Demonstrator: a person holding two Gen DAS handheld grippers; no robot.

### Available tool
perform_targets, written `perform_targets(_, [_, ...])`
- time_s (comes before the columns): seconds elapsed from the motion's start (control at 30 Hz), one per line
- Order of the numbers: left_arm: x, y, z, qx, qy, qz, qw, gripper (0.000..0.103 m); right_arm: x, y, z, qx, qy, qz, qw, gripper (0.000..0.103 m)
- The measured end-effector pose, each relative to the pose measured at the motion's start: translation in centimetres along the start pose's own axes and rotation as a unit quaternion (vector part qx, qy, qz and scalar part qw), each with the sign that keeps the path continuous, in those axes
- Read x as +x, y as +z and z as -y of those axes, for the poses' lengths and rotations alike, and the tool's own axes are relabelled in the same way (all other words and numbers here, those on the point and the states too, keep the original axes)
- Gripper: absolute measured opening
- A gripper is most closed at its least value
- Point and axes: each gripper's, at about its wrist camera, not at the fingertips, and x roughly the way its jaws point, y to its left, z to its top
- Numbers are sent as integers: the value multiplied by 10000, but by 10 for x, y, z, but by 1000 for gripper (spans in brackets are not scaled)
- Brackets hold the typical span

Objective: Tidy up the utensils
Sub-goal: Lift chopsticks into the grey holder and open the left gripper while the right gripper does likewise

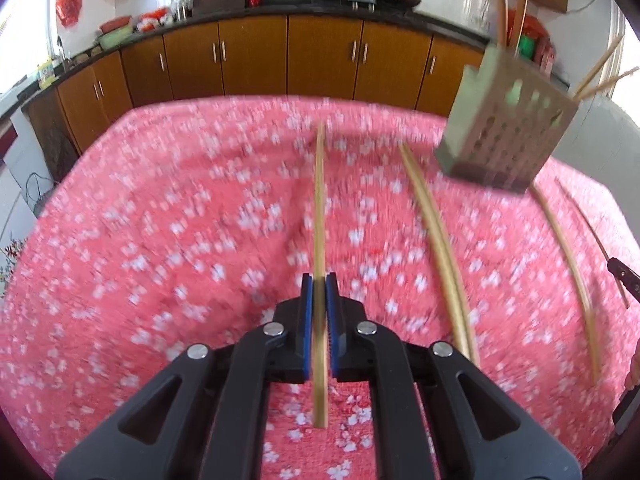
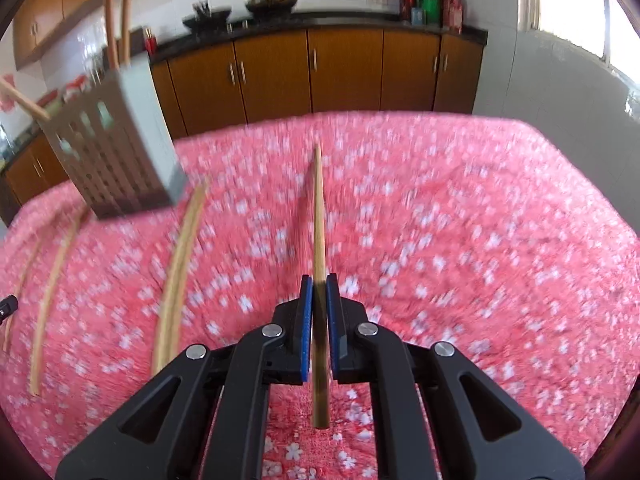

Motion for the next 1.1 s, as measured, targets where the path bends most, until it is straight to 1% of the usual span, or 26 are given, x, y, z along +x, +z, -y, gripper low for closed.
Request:
perform_targets(0.13, [-40,23,-2,-30,-94,632,9979,8,-37,23,0,3,33,636,9980,8])
perform_targets(0.17, [-47,28,-2,-39,-123,740,9972,8,-47,30,0,8,44,819,9966,8])
perform_targets(0.3, [-80,50,-1,-167,-317,1228,9918,8,-70,49,1,77,131,1207,9926,8])
perform_targets(0.4, [-90,60,-2,-219,-378,1361,9897,8,-78,59,0,111,171,1370,9904,8])
perform_targets(0.5, [-96,69,-1,-205,-391,1420,9889,8,-83,67,-2,94,175,1425,9896,8])
perform_targets(0.57, [-102,73,-1,-176,-421,1455,9883,8,-91,77,-4,133,339,1460,9886,8])
perform_targets(0.63, [-114,80,3,-125,-538,1542,9865,8,-103,87,-8,150,552,1544,9863,8])
perform_targets(0.77, [-142,95,19,24,-800,1821,9800,8,-133,111,-22,134,1208,1763,9768,8])
perform_targets(0.8, [-147,98,23,54,-856,1871,9786,8,-144,118,-27,126,1416,1871,9720,8])
perform_targets(0.9, [-165,108,39,208,-1108,2036,9725,8,-163,133,-40,112,1777,2120,9609,8])
perform_targets(1.0, [-180,116,57,388,-1331,2163,9664,8,-175,144,-52,93,1889,2443,9511,8])
perform_targets(1.1, [-193,125,72,500,-1463,2337,9599,8,-178,156,-66,30,1761,2789,9440,8])
